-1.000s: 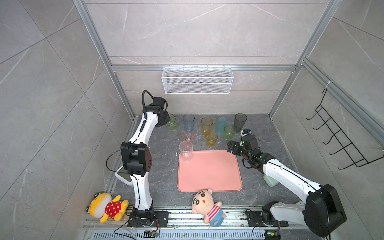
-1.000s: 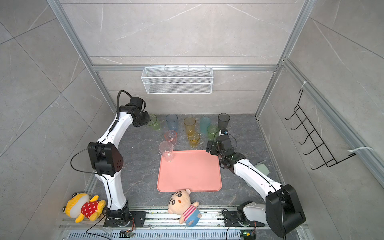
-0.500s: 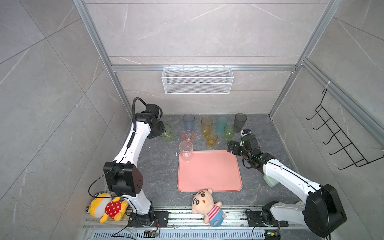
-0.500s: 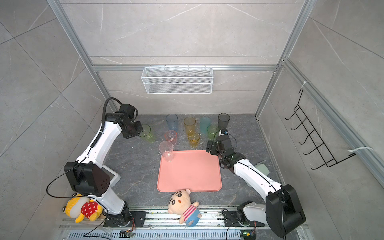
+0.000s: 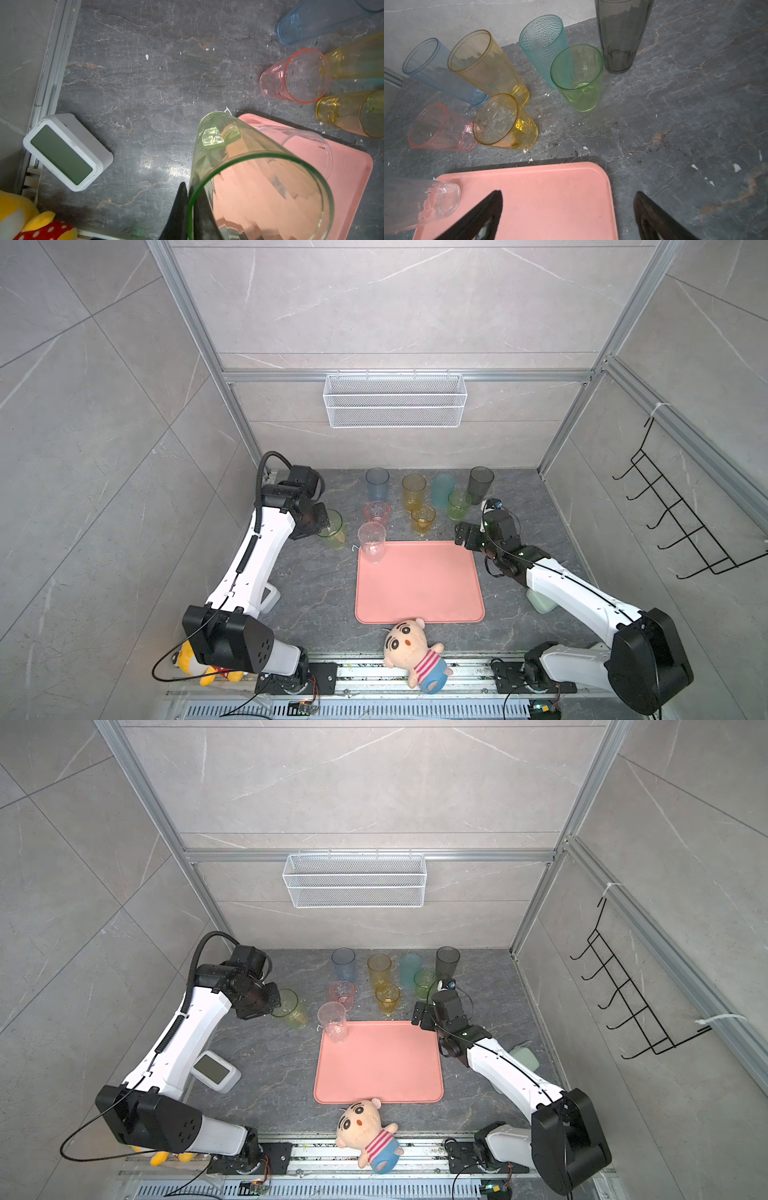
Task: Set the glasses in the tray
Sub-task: 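Carry the green glass toward the pink tray with the left gripper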
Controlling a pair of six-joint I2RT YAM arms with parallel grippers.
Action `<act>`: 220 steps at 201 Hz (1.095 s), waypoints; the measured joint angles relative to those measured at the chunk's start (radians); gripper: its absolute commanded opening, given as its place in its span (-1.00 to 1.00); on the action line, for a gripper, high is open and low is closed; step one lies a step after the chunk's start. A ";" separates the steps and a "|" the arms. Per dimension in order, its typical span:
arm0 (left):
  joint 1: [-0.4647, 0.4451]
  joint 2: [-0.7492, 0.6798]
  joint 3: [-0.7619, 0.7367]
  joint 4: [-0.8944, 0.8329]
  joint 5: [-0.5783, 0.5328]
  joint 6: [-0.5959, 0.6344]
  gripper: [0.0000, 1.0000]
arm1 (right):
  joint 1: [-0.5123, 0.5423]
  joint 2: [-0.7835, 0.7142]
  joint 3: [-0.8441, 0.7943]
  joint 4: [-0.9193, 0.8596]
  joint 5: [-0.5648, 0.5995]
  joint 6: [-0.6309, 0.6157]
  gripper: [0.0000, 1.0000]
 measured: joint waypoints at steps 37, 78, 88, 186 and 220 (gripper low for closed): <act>-0.057 -0.067 -0.037 -0.050 -0.025 0.002 -1.00 | 0.000 0.000 0.002 0.000 0.000 0.000 0.99; -0.122 -0.120 -0.078 -0.097 -0.042 0.001 -1.00 | 0.002 0.000 0.002 0.000 0.001 0.000 0.99; -0.138 -0.125 -0.085 -0.102 -0.045 0.001 -1.00 | 0.002 0.000 0.002 0.000 0.001 0.000 0.99; -0.327 -0.134 -0.138 -0.117 -0.046 -0.042 -1.00 | 0.004 0.000 0.007 -0.003 0.003 0.000 0.99; -0.376 -0.101 -0.166 -0.096 -0.043 -0.062 -1.00 | 0.003 0.000 0.007 -0.003 0.004 0.000 0.99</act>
